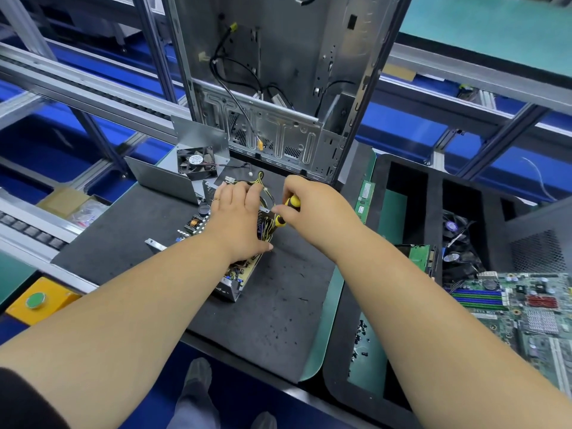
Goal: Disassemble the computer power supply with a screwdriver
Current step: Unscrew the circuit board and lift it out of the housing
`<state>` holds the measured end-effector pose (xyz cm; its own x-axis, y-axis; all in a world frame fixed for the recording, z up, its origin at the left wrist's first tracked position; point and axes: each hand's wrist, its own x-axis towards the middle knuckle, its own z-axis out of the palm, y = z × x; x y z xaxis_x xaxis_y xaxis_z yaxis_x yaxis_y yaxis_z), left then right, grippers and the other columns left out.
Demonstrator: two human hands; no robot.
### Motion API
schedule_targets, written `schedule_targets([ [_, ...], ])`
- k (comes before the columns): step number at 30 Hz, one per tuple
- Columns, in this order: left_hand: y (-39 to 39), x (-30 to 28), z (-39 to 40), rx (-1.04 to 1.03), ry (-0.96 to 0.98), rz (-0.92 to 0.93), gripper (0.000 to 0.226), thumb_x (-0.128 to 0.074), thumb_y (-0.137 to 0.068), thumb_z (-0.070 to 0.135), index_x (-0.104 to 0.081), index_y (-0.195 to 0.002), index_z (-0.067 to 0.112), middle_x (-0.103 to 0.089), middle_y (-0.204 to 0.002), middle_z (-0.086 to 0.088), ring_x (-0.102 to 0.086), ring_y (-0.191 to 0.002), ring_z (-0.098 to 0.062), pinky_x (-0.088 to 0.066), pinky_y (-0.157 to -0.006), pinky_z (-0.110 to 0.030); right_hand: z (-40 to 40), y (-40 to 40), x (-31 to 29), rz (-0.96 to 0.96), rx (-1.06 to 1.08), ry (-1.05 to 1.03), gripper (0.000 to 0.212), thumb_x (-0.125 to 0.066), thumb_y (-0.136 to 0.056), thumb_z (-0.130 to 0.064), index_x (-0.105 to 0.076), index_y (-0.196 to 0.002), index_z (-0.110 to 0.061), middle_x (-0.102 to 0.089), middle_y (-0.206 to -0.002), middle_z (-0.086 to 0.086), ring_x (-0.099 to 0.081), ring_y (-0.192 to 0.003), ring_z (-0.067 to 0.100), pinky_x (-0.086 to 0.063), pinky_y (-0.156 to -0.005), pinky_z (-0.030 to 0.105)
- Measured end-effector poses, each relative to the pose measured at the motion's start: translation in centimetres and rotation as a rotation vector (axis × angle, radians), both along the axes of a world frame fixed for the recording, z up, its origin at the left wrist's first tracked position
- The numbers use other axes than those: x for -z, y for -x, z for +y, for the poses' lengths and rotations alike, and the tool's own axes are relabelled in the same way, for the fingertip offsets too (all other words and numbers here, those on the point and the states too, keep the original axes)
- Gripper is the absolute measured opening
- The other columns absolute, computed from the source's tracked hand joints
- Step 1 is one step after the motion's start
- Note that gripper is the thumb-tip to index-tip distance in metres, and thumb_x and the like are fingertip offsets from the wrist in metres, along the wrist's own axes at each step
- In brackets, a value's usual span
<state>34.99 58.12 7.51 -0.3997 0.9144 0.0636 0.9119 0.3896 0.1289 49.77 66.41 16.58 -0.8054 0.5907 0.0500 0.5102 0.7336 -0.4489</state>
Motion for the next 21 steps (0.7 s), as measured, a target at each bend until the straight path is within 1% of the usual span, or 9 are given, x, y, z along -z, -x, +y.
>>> schedule_targets([
  [3, 0.0, -0.1, -0.1, 0.002, -0.01, -0.005, 0.126, -0.077, -0.06, 0.069, -0.01, -0.152, 0.016, -0.022, -0.142, -0.007, -0.014, -0.137, -0.031, 0.003, -0.12, -0.044, -0.3, 0.1, 0.3, -0.065, 0.045, -0.068, 0.034, -0.045, -0.1, -0.05, -0.05, -0.099, -0.016, -0.052, -0.076, -0.004, -0.051, -0.076, 0.023, -0.03, -0.055, 0.033],
  [6, -0.1, -0.1, -0.1, 0.004, -0.019, -0.001, 0.126, -0.077, -0.059, 0.07, -0.011, -0.151, 0.016, -0.023, -0.142, -0.007, -0.016, -0.137, -0.03, 0.001, -0.12, -0.044, -0.4, 0.4, 0.5, -0.163, 0.129, -0.24, 0.043, -0.03, -0.102, -0.055, -0.048, -0.104, -0.016, -0.049, -0.073, -0.004, -0.05, -0.071, 0.026, -0.026, -0.051, 0.033],
  [7, -0.1, -0.2, -0.1, 0.004, -0.014, 0.003, 0.125, -0.076, -0.059, 0.071, -0.011, -0.151, 0.016, -0.024, -0.142, -0.007, -0.017, -0.137, -0.03, 0.001, -0.121, -0.044, -0.4, 0.5, 0.6, -0.165, 0.119, -0.24, 0.041, -0.032, -0.103, -0.052, -0.049, -0.107, -0.015, -0.051, -0.075, -0.002, -0.052, -0.073, 0.027, -0.027, -0.052, 0.033],
  [10, -0.1, -0.2, 0.0, 0.004, -0.015, 0.009, 0.125, -0.075, -0.06, 0.072, -0.012, -0.151, 0.016, -0.024, -0.142, -0.007, -0.017, -0.137, -0.03, 0.001, -0.121, -0.044, -0.4, 0.5, 0.5, -0.044, 0.058, -0.036, 0.022, -0.046, -0.103, -0.035, -0.044, -0.108, -0.014, -0.052, -0.077, -0.002, -0.053, -0.073, 0.025, -0.029, -0.054, 0.034],
  [12, -0.1, -0.3, -0.1, 0.004, -0.015, 0.01, 0.124, -0.076, -0.06, 0.071, -0.012, -0.151, 0.015, -0.024, -0.142, -0.007, -0.017, -0.137, -0.031, 0.001, -0.121, -0.044, -0.6, 0.5, 0.2, 0.014, 0.056, 0.047, 0.019, -0.053, -0.099, -0.03, -0.045, -0.108, -0.015, -0.056, -0.085, 0.0, -0.052, -0.076, 0.023, -0.032, -0.056, 0.033],
  [14, -0.1, -0.3, -0.1, 0.002, -0.019, 0.004, 0.124, -0.077, -0.06, 0.069, -0.012, -0.151, 0.016, -0.024, -0.143, -0.007, -0.017, -0.137, -0.031, 0.0, -0.121, -0.045, -0.8, 0.4, 0.1, 0.04, 0.069, 0.066, 0.014, -0.056, -0.095, -0.026, -0.051, -0.105, -0.017, -0.059, -0.097, 0.001, -0.053, -0.087, 0.024, -0.038, -0.066, 0.033],
  [16, -0.2, -0.3, -0.1, 0.002, -0.02, -0.005, 0.123, -0.077, -0.061, 0.068, -0.012, -0.151, 0.016, -0.024, -0.142, -0.007, -0.015, -0.137, -0.032, 0.001, -0.121, -0.045, -1.1, 0.2, 0.2, 0.042, 0.082, 0.038, 0.006, -0.053, -0.093, -0.023, -0.055, -0.097, -0.019, -0.06, -0.1, 0.0, -0.054, -0.093, 0.024, -0.039, -0.07, 0.033],
  [18, -0.2, -0.3, -0.1, 0.004, -0.025, -0.015, 0.122, -0.078, -0.061, 0.066, -0.012, -0.151, 0.016, -0.023, -0.142, -0.007, -0.014, -0.137, -0.032, 0.001, -0.121, -0.045, -1.3, 0.1, 0.3, -0.004, 0.098, -0.076, 0.013, -0.049, -0.094, -0.029, -0.057, -0.098, -0.019, -0.062, -0.099, 0.001, -0.055, -0.092, 0.025, -0.04, -0.069, 0.033],
  [21, -0.2, -0.3, -0.2, 0.01, -0.029, -0.026, 0.121, -0.078, -0.062, 0.065, -0.012, -0.151, 0.016, -0.021, -0.142, -0.006, -0.013, -0.138, -0.032, 0.003, -0.121, -0.044, -1.2, 0.3, 0.4, -0.068, 0.129, -0.186, 0.036, -0.04, -0.101, -0.05, -0.06, -0.103, -0.02, -0.065, -0.09, 0.001, -0.058, -0.085, 0.025, -0.041, -0.064, 0.034],
])
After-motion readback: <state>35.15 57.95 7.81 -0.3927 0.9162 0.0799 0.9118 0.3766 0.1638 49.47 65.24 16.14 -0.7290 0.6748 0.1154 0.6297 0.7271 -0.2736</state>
